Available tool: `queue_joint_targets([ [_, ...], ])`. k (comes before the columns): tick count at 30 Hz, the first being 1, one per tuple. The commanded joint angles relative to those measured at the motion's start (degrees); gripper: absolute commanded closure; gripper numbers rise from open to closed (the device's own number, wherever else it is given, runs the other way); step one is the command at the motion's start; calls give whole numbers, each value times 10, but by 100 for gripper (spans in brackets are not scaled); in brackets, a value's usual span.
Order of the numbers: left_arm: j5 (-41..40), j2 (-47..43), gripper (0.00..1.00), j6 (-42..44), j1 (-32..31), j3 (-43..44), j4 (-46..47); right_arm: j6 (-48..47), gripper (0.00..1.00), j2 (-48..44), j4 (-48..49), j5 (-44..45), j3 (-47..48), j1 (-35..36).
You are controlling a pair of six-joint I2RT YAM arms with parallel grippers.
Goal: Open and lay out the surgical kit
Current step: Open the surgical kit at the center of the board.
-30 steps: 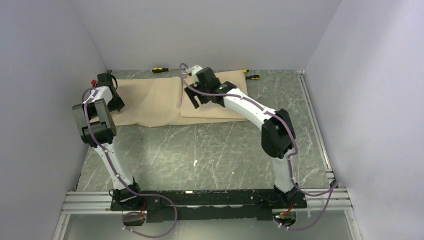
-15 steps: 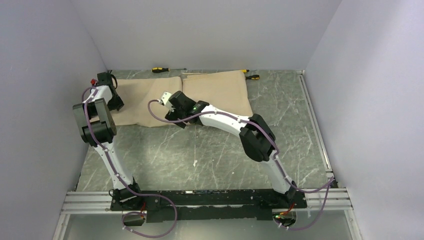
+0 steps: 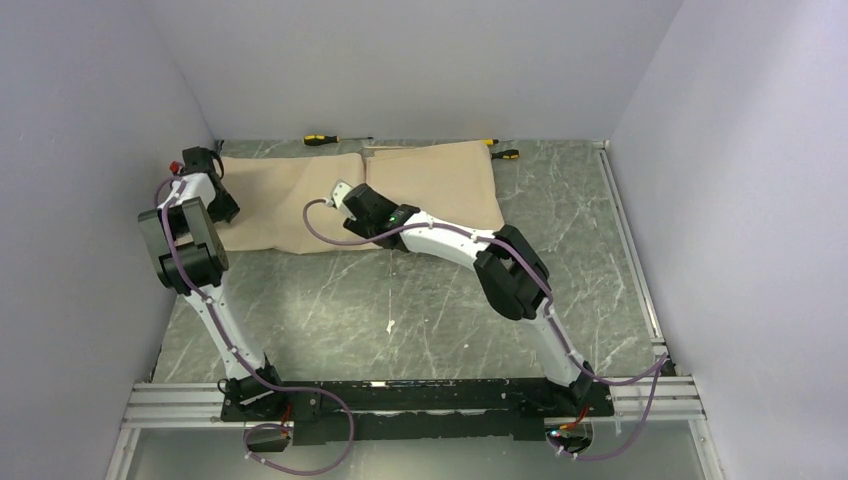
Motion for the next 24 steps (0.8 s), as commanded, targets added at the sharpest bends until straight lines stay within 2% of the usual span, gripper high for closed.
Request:
queue_joint_targets([
  [1, -14, 24, 27, -4, 15, -6, -18, -6, 47, -59, -4, 17, 7, -1],
  [10, -3, 25, 27, -8, 15, -9, -12, 13, 60, -75, -53, -33, 25, -15],
  [14, 0, 24, 27, -5, 15, -11, -12, 29, 78, -62, -70, -47, 45, -28],
  [18, 1, 20, 27, -2, 15, -14, -11, 49, 100, -56, -71, -46, 58, -45],
  [24, 0, 18, 27, 1, 15, -17, -9, 91, 100, -103, -83, -12, 40, -103],
])
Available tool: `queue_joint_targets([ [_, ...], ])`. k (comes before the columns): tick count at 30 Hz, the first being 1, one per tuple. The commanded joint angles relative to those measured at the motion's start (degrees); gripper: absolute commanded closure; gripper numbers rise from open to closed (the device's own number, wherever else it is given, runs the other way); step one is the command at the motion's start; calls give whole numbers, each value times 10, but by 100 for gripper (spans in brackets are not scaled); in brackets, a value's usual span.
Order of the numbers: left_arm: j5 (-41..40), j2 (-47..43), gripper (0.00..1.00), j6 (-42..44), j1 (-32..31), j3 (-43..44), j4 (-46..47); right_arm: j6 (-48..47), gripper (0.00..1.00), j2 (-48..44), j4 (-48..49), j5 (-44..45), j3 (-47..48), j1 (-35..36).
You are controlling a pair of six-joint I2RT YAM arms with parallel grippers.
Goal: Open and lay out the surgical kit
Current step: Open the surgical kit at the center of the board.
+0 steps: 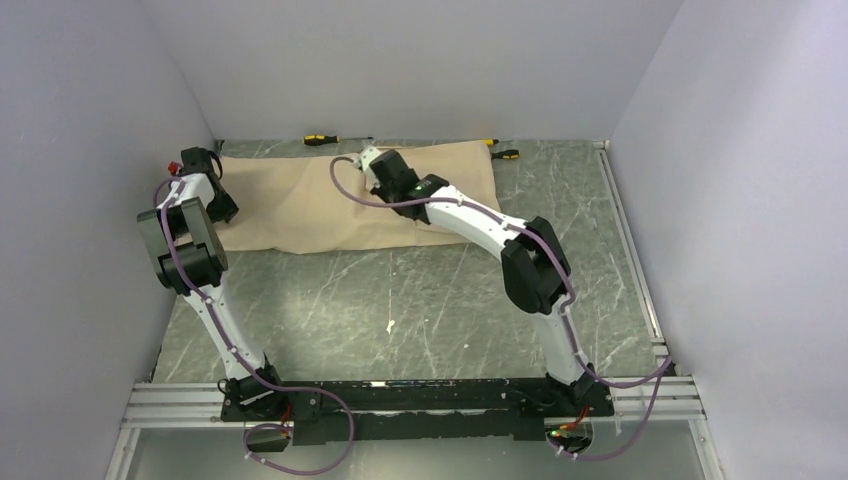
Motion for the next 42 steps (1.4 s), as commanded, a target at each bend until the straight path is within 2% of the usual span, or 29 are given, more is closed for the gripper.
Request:
queue_joint_targets([
  [1, -5, 16, 27, 5, 8, -17, -13, 45, 100, -70, -8, 35, -12, -58],
  [8, -7, 17, 27, 4, 8, -15, -13, 51, 100, -224, 32, 127, -194, -177],
  [12, -11, 19, 27, 7, 7, -6, -16, 33, 100, -324, 92, 183, -319, -289],
  [15, -13, 20, 27, 8, 8, -3, -15, 2, 100, -360, 170, 251, -399, -370],
  [18, -14, 22, 27, 8, 8, 3, -18, -8, 100, -360, 193, 275, -435, -430],
  [19, -13, 23, 27, 7, 8, 7, -20, -9, 94, -361, 201, 291, -440, -438],
  [20, -11, 23, 27, 5, 8, 9, -22, -9, 68, -363, 210, 311, -443, -440],
  [21, -10, 23, 27, 5, 8, 11, -23, -5, 56, -365, 214, 325, -441, -440],
  [22, -9, 22, 27, 5, 7, 14, -24, 7, 49, -366, 204, 325, -432, -440],
  [25, -10, 15, 26, 8, 7, 18, -26, 63, 28, -366, 135, 300, -391, -440],
  [27, -11, 12, 26, 11, 6, 19, -26, 98, 23, -368, 104, 241, -373, -440],
  [28, -11, 10, 26, 12, 6, 18, -25, 116, 21, -369, 94, 220, -366, -440],
  [30, -11, 7, 26, 13, 6, 17, -23, 143, 20, -361, 74, 123, -348, -440],
  [33, -8, 9, 25, 14, 6, 16, -23, 201, 20, -323, 33, 49, -307, -440],
  [40, 8, 6, 25, 13, 6, 15, -20, 267, 20, -214, -34, -40, -234, -440],
  [42, 18, 4, 25, 5, 4, 43, -41, 287, 19, -193, -48, -38, -228, -441],
])
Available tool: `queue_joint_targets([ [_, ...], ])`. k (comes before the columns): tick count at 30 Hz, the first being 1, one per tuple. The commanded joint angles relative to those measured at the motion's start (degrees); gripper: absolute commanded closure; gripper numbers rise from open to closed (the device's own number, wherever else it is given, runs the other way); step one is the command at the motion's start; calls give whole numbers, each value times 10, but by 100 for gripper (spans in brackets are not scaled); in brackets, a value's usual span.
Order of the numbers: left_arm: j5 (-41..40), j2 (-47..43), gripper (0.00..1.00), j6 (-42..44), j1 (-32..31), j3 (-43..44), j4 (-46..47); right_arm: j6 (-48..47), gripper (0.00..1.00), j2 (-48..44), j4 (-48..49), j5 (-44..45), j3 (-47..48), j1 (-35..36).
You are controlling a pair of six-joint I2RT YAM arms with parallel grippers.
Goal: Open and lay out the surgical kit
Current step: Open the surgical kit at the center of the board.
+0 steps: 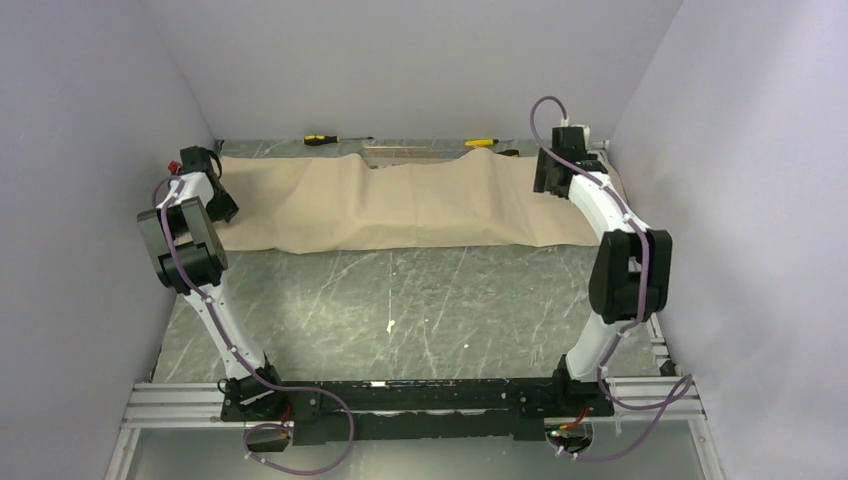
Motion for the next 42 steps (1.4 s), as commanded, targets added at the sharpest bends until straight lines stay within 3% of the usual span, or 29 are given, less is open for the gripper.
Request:
queue_joint_targets([
  [1, 22, -2, 24, -4, -1, 48, -39, 72, 19, 43, -70, -53, 28, -3],
  [15, 69, -34, 23, 20, -53, 110, -53, 131, 21, 123, -105, -29, -5, -46],
  [25, 78, 4, 22, 20, -53, 221, -101, 196, 24, 130, -132, 27, -54, -63],
  [35, 94, -20, 20, 50, -53, 227, -102, 223, 28, 66, -177, 85, -50, -83],
  [42, 127, -52, 17, 66, -53, 233, -94, 195, 27, -7, -142, -2, 0, -83],
])
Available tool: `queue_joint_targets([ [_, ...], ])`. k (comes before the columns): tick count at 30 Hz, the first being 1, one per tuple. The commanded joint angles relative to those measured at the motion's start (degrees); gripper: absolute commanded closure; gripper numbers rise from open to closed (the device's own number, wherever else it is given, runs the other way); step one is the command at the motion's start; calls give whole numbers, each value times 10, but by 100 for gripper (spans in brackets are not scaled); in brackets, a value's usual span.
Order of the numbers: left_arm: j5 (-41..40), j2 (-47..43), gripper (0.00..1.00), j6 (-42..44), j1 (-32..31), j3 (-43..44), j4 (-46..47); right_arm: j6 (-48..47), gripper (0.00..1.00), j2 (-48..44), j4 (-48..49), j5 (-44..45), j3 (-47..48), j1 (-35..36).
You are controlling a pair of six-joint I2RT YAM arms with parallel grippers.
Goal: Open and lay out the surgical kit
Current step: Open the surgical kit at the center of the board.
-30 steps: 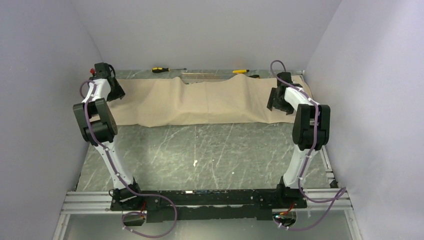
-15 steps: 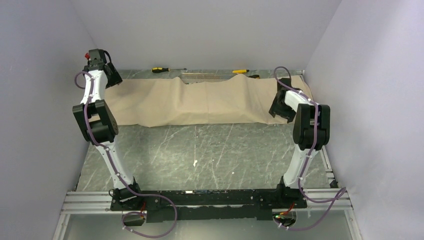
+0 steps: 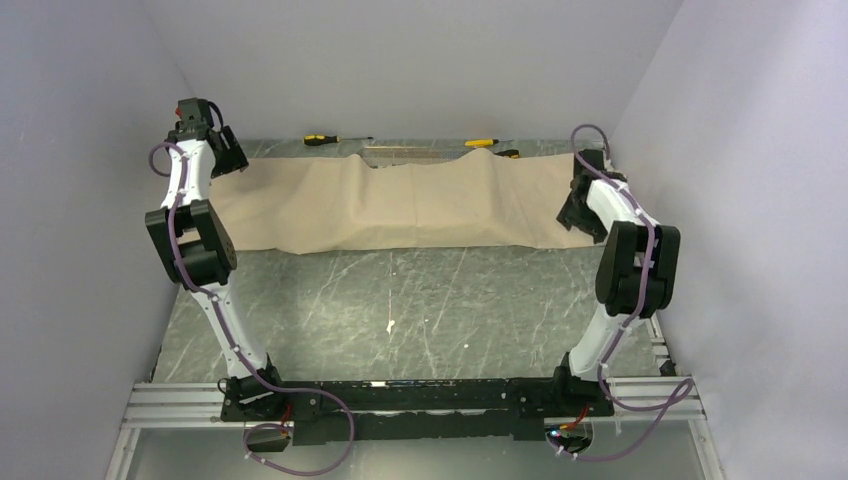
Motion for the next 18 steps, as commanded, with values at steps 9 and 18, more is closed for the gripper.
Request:
queue_joint_targets([
  [9, 129, -19, 16, 9, 0, 40, 45, -25, 33, -86, 131, -188, 52, 2],
  [18, 145, 77, 17, -71, -6, 56, 145, -36, 40, -24, 178, -244, 95, 3],
])
